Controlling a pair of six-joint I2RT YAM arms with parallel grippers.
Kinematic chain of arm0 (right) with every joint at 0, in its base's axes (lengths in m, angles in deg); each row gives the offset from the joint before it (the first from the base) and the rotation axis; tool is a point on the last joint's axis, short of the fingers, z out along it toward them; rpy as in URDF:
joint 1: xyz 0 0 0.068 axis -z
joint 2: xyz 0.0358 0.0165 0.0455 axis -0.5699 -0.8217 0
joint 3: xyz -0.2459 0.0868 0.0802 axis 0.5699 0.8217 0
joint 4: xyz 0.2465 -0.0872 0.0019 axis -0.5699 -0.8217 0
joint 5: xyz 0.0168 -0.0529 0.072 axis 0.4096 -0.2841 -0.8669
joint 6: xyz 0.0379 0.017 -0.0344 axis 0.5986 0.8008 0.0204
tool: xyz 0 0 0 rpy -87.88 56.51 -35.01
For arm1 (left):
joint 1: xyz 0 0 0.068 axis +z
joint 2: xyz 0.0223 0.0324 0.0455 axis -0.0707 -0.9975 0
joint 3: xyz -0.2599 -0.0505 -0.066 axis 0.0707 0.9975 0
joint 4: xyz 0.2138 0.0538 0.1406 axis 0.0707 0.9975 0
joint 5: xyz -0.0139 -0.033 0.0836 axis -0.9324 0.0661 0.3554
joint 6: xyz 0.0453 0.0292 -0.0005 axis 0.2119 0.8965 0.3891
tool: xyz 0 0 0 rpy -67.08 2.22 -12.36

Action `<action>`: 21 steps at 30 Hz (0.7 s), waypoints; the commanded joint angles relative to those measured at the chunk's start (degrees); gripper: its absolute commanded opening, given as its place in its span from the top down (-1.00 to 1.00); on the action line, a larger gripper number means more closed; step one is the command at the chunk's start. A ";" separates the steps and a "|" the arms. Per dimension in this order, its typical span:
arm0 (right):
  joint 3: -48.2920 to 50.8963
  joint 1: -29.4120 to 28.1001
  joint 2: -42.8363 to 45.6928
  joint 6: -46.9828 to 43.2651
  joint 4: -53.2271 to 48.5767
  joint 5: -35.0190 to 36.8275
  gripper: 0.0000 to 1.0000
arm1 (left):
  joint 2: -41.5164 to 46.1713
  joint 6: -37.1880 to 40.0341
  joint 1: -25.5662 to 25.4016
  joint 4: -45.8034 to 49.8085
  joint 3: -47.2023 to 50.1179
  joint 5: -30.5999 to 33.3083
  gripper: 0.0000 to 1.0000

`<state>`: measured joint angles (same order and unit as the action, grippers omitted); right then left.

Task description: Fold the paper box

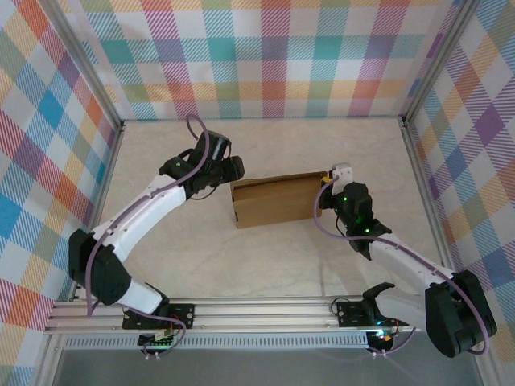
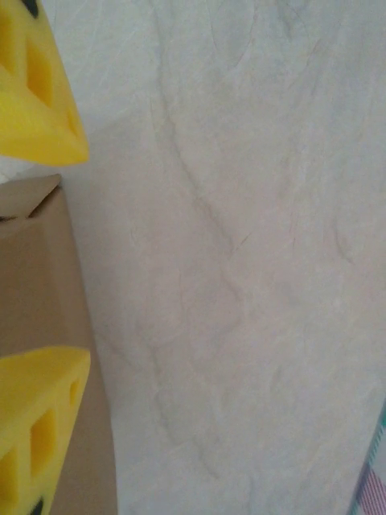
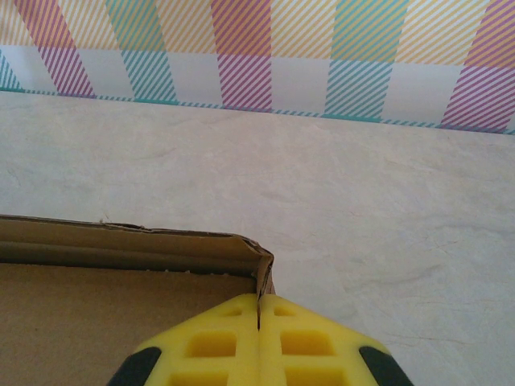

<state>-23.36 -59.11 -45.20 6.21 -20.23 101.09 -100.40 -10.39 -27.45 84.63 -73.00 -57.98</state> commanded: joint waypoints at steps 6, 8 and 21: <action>-0.31 -0.19 -1.24 1.27 -7.06 -1.14 1.00 | -1.98 -2.95 0.92 2.95 2.10 -4.81 0.20; -0.53 -0.17 -1.44 1.29 -7.42 -1.13 1.00 | -1.48 -4.50 0.92 1.38 4.87 -6.01 0.26; -1.32 -0.15 -1.67 1.97 -9.39 -1.30 0.98 | 0.28 -9.85 0.14 -3.65 15.52 -4.58 0.30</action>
<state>-24.41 -59.11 -45.49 7.26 -22.31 101.11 -98.52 -19.42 -26.66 75.56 -61.25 -64.03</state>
